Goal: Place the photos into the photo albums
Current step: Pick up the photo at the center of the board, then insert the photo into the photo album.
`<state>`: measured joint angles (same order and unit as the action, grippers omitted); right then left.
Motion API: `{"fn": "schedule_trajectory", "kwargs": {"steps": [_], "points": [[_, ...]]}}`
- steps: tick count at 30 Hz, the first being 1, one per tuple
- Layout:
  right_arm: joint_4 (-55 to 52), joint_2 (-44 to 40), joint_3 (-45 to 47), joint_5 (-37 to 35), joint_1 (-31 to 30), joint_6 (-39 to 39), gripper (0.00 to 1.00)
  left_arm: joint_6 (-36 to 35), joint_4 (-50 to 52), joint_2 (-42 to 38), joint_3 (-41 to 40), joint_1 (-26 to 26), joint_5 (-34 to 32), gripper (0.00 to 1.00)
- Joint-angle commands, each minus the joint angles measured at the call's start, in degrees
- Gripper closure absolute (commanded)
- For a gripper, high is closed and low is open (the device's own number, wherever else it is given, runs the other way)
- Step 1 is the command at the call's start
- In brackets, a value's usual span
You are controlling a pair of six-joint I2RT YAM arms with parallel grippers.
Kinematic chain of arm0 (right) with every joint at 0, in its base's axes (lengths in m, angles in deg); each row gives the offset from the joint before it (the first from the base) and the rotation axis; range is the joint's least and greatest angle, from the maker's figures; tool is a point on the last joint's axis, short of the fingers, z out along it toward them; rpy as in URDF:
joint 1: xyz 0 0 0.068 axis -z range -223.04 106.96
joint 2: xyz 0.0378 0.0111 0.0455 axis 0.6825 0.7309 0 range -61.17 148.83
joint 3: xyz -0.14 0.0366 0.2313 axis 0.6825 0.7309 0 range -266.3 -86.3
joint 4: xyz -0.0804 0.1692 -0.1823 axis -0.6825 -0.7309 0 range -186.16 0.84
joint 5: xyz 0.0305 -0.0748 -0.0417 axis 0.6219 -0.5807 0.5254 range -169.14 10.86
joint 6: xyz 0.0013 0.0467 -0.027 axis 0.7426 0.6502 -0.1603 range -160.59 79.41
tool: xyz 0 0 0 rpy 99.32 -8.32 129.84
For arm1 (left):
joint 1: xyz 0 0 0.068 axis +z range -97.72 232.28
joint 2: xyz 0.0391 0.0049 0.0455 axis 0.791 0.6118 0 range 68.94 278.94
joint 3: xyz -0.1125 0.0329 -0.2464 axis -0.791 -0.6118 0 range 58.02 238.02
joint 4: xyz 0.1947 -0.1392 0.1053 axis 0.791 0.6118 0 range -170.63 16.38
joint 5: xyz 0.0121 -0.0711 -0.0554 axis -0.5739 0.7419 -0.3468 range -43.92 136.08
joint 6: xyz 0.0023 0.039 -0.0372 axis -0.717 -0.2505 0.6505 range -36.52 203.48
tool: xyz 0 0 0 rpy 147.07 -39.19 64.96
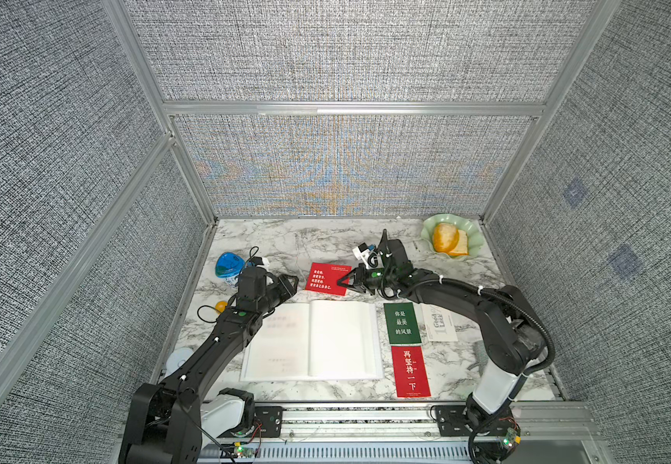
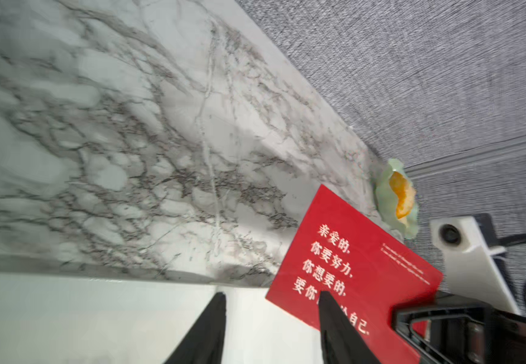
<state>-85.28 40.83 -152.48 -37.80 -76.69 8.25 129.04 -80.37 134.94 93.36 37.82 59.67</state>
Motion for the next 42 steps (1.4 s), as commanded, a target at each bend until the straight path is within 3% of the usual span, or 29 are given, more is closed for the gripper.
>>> {"fn": "schedule_trajectory", "kwargs": {"steps": [1,6,15,29,42], "points": [[-16.8,-0.1,-1.3,-1.6,-0.2,-9.2,1.0,-3.8,9.2,1.5,0.6,0.1,-2.7,0.58],[-20.7,0.2,-2.8,-2.0,-1.9,-10.2,1.0,-5.2,11.0,6.9,1.1,0.0,-2.4,0.62],[-30.7,2.1,-10.0,-10.0,-6.5,-11.5,1.0,-5.8,11.6,12.0,0.7,0.0,-5.2,0.65],[-38.9,7.5,-20.4,-18.0,-12.0,-7.6,1.0,-4.6,13.7,10.8,-1.3,0.0,-14.3,0.65],[-46.6,10.1,-27.6,-24.6,-14.9,-6.2,1.0,-3.9,13.5,10.2,-4.0,0.1,-17.7,0.65]]}}
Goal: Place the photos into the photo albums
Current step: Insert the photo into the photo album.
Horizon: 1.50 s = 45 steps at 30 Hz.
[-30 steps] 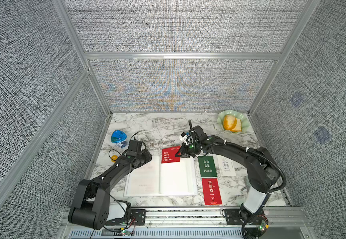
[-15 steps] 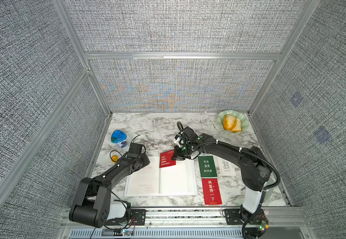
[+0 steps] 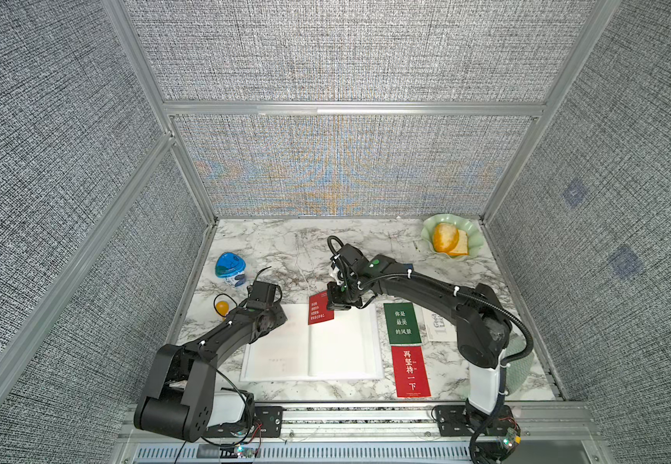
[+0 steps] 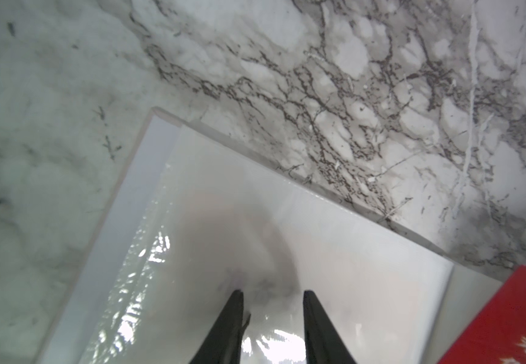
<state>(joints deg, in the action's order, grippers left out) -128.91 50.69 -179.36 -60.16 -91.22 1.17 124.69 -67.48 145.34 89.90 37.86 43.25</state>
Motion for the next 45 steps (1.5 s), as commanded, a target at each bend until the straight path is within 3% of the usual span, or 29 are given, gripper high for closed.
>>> {"fn": "schedule_trajectory", "kwargs": {"steps": [1,15,45], "points": [[-3.2,0.4,-1.0,-2.3,-0.4,1.0,1.0,0.4,0.5,-0.4,-0.7,0.2,-1.4,0.65],[-3.9,1.9,-2.8,-2.2,-1.7,1.8,1.0,0.0,0.9,-2.2,-1.3,0.5,-2.4,0.64],[6.0,-2.1,8.4,1.8,-1.3,6.2,1.0,-0.9,3.2,-4.0,-1.1,0.8,-3.8,0.65]]}}
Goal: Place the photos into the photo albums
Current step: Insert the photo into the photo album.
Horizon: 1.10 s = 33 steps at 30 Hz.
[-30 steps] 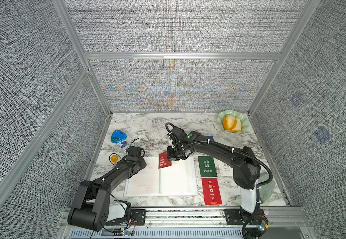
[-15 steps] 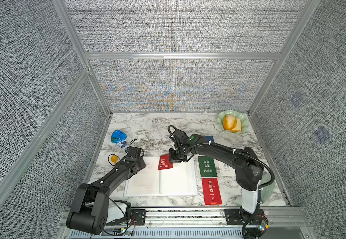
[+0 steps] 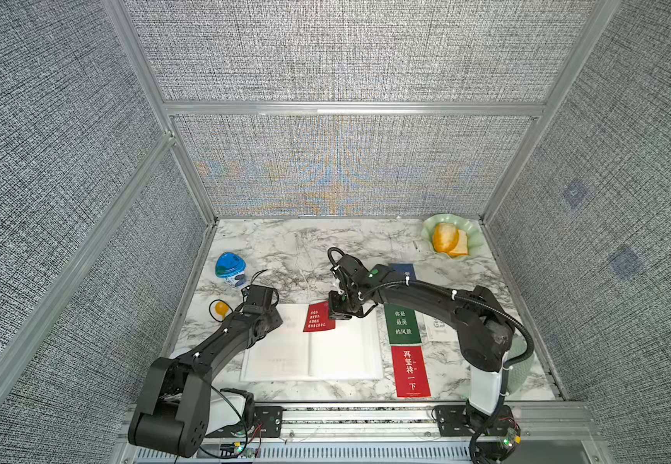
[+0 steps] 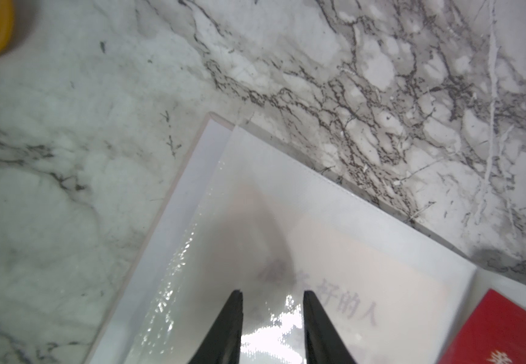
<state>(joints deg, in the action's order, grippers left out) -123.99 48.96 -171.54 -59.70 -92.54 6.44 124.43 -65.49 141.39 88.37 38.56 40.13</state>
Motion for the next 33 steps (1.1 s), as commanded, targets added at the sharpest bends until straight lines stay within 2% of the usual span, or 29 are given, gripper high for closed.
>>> {"fn": "schedule_trajectory", "kwargs": {"steps": [1,17,25,33], "points": [[1.4,-0.4,0.7,1.8,0.0,0.9,1.0,-0.6,1.1,0.0,0.6,0.2,-0.8,0.65],[5.6,0.3,4.4,6.1,2.5,0.7,1.0,-1.0,2.2,0.4,1.6,0.2,-1.4,0.65],[5.8,2.0,4.6,11.8,4.0,-3.3,1.0,-1.5,3.0,0.6,2.0,0.2,-2.5,0.65],[4.9,4.1,3.2,13.6,4.0,-6.3,1.0,-1.6,3.8,0.6,2.8,0.5,-4.1,0.65]]}}
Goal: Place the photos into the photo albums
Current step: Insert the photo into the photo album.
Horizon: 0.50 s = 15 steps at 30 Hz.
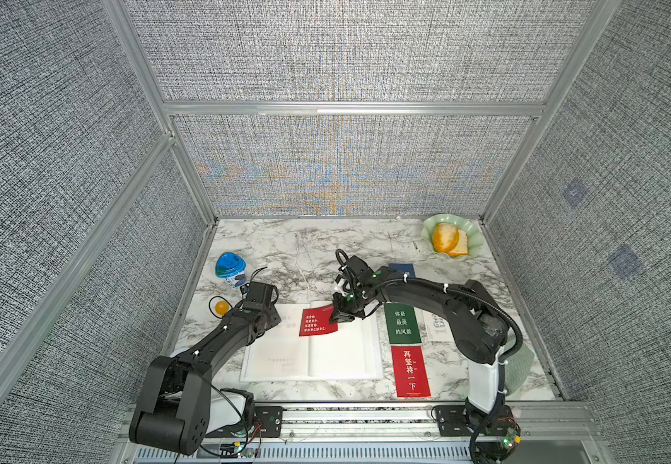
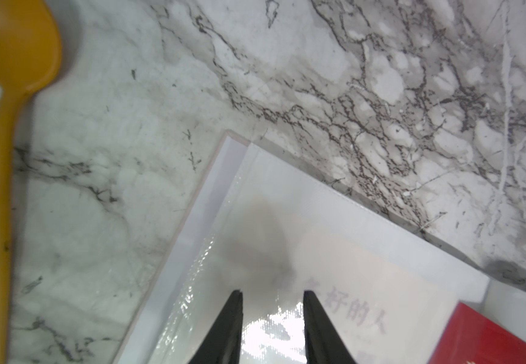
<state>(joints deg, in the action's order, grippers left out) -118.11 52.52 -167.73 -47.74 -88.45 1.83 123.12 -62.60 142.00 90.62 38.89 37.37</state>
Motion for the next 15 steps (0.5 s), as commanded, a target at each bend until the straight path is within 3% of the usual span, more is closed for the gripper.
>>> {"fn": "schedule_trajectory", "kwargs": {"steps": [1,15], "points": [[-0.8,1.0,-0.9,1.8,-0.1,-1.9,1.0,-0.3,1.1,0.0,0.5,0.2,-1.5,0.65],[3.8,9.2,-6.8,6.5,-0.5,-2.0,1.0,-0.7,2.6,-2.6,-0.3,4.3,-5.1,0.65]]}}
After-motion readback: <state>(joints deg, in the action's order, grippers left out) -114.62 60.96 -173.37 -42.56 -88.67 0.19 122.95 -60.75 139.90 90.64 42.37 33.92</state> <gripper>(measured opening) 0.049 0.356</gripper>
